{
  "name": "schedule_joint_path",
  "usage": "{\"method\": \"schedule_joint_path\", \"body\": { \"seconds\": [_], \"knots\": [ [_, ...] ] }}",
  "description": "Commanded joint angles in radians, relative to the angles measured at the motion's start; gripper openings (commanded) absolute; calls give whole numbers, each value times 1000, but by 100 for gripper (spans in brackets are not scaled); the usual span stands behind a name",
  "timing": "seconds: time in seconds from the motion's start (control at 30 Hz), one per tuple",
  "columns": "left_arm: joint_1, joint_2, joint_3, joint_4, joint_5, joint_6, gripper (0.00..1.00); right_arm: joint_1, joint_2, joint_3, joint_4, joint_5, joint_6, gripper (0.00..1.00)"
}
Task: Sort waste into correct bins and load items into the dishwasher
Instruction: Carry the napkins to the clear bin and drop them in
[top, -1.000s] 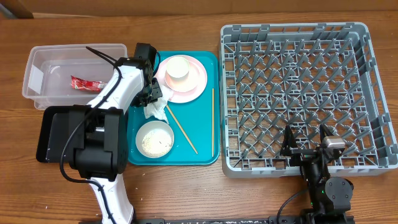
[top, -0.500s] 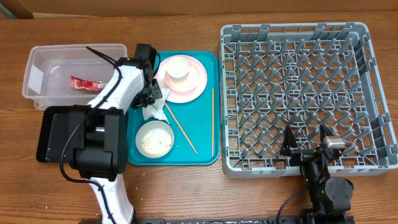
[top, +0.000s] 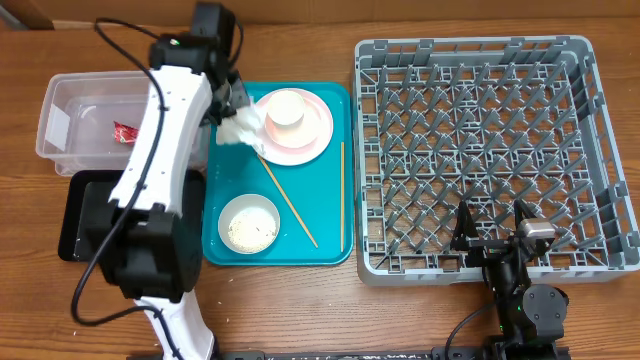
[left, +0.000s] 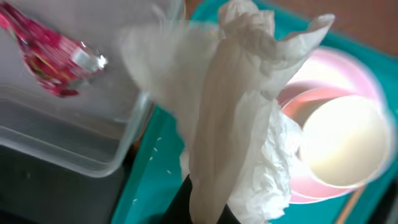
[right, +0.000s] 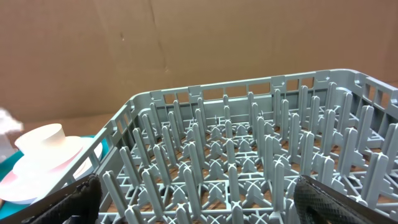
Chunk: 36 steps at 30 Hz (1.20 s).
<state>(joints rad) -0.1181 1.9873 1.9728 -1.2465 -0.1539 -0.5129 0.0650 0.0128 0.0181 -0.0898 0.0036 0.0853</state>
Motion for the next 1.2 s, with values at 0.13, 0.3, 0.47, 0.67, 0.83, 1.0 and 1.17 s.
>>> {"method": "schedule_joint_path", "body": {
  "seconds": [0.13,0.3,0.47,0.67,0.83,1.0,1.17],
  "knots": [
    [137,-42,45,-11,-7,10,4,-6,-10,-10,6,-6,-4,100],
    [242,-20,43,-8,-6,-27,4,-6,-10,-10,6,-6,-4,100],
    [298,14,43,9,-5,-29,4,-6,-10,-10,6,-6,-4,100],
    [319,87,42,51,-7,-45,4,-6,-10,-10,6,-6,-4,100],
    [322,166,42,97,-7,-45,4,-6,-10,-10,6,-6,-4,100],
    [322,205,42,126,8,-44,44,-6,-10,-10,6,-6,-4,100],
    [322,187,91,88,28,-3,68,-6,-10,-10,6,-6,-4,100]
  ]
}}
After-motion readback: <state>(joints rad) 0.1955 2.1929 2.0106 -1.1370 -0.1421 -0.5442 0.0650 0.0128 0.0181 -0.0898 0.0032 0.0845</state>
